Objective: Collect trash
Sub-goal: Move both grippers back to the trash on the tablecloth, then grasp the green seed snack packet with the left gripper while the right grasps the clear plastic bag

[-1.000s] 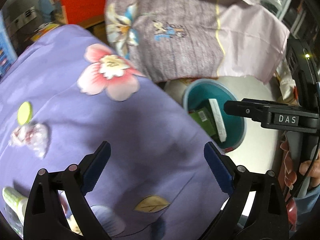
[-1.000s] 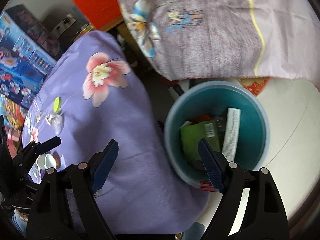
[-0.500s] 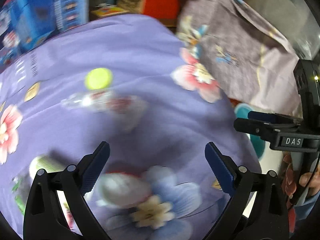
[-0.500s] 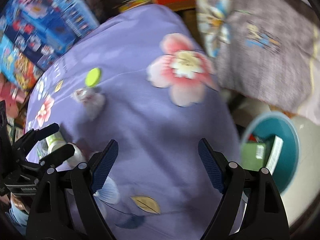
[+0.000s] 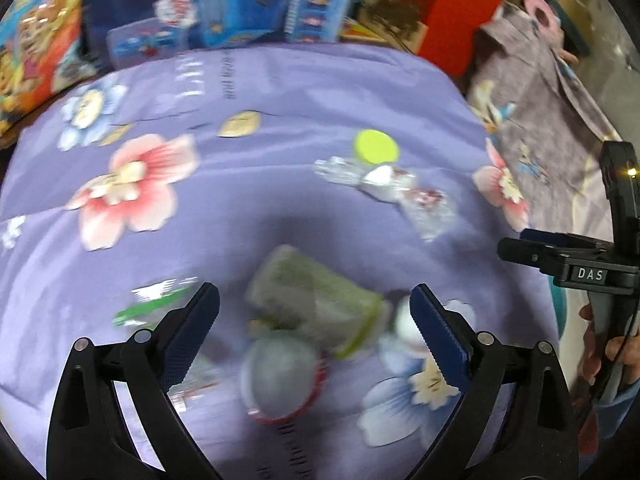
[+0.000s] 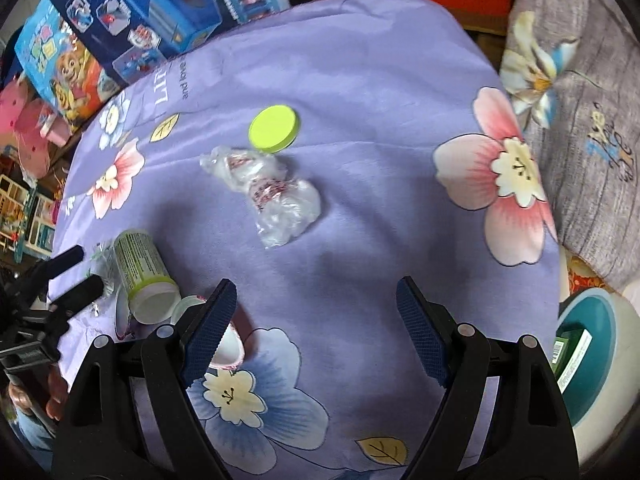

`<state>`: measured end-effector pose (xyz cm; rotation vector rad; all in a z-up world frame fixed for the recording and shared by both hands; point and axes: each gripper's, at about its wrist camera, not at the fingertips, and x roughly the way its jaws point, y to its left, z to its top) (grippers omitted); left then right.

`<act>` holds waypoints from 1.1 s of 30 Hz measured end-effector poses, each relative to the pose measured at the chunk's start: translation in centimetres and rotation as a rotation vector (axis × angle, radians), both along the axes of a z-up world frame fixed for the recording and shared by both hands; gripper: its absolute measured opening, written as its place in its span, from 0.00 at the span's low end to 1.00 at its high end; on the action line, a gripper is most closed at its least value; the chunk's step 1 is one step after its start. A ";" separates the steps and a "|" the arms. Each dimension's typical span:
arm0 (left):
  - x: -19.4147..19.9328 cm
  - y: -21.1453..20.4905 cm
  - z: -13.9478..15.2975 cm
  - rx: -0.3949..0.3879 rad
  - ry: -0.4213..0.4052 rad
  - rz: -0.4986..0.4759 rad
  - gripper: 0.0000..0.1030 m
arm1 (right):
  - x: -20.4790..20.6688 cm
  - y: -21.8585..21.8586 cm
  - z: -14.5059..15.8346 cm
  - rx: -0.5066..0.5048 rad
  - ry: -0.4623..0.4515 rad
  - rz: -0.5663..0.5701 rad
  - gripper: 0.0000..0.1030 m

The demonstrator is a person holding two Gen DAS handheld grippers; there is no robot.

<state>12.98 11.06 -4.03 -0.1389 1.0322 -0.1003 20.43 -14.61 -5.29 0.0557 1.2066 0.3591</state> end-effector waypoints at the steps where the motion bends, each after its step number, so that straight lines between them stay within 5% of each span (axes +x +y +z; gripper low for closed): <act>1: -0.5 0.8 0.1 0.018 -0.007 0.021 0.93 | 0.0 0.3 0.0 0.000 0.001 0.004 0.76; 5: -1.7 4.0 -0.7 0.058 0.006 0.116 0.93 | 0.1 1.9 -0.5 -0.012 0.011 0.027 0.76; 12: -2.1 8.4 -4.4 0.006 0.085 0.230 0.93 | 0.0 3.9 -1.0 -0.037 0.019 0.049 0.76; 14: -2.0 8.9 -5.3 0.001 0.097 0.235 0.90 | 0.0 4.4 -1.1 -0.055 0.020 0.054 0.76; 18: -1.5 8.7 -6.3 0.018 0.089 0.224 0.60 | 0.5 5.0 -1.4 -0.083 0.019 0.058 0.76; 33: 3.8 7.4 -2.9 -0.026 -0.025 0.136 0.55 | 6.1 7.2 -4.1 -0.159 -0.065 0.121 0.76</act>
